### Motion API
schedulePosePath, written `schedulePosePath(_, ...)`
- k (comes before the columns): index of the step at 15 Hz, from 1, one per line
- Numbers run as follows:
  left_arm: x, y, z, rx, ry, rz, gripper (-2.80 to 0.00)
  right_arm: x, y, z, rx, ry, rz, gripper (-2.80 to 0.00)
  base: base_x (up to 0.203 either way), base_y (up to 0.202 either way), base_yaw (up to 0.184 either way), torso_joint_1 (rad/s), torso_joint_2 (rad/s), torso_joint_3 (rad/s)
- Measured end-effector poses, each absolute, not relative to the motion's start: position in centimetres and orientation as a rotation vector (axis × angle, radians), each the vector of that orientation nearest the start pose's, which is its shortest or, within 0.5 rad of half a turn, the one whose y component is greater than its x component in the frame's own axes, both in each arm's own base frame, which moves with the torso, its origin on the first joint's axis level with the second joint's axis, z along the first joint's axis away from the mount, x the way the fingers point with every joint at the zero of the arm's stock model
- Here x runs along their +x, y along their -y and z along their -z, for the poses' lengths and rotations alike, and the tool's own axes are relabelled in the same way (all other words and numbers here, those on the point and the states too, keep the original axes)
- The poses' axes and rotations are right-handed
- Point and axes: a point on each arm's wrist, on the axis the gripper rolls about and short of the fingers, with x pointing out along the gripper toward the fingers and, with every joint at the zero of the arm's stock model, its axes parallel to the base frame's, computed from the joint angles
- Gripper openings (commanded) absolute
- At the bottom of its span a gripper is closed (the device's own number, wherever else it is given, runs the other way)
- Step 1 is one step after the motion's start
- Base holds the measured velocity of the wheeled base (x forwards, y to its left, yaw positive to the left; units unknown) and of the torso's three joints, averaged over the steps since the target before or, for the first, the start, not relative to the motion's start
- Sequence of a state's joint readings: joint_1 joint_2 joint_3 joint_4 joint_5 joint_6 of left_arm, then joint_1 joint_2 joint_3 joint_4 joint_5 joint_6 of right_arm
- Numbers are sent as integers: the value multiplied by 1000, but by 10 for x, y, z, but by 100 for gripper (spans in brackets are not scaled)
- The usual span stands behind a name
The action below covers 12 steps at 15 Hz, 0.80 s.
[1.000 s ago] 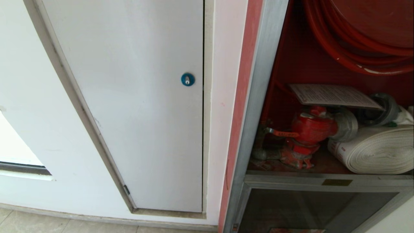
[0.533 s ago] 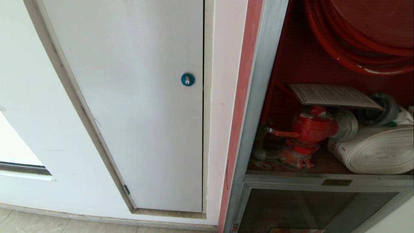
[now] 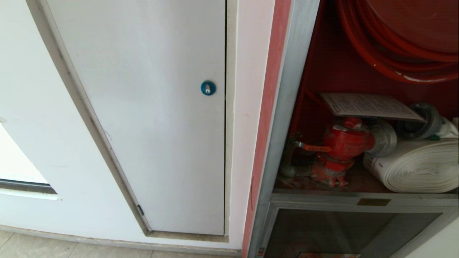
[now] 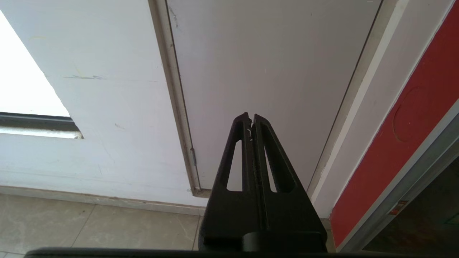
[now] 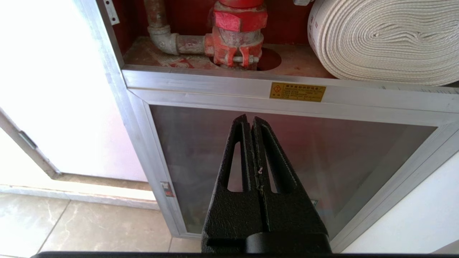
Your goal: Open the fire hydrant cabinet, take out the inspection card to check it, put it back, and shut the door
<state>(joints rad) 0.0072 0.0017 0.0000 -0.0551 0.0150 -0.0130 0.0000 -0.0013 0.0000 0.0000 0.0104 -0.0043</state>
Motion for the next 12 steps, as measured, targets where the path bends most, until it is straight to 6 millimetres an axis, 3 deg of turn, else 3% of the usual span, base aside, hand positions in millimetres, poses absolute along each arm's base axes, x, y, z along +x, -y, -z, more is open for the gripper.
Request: schedulePosePath(12, -23, 0, -81, -14, 54, -22, -280, -23, 0, -75, -4, 1, -10, -280, 0, 0, 0, 0, 0, 0)
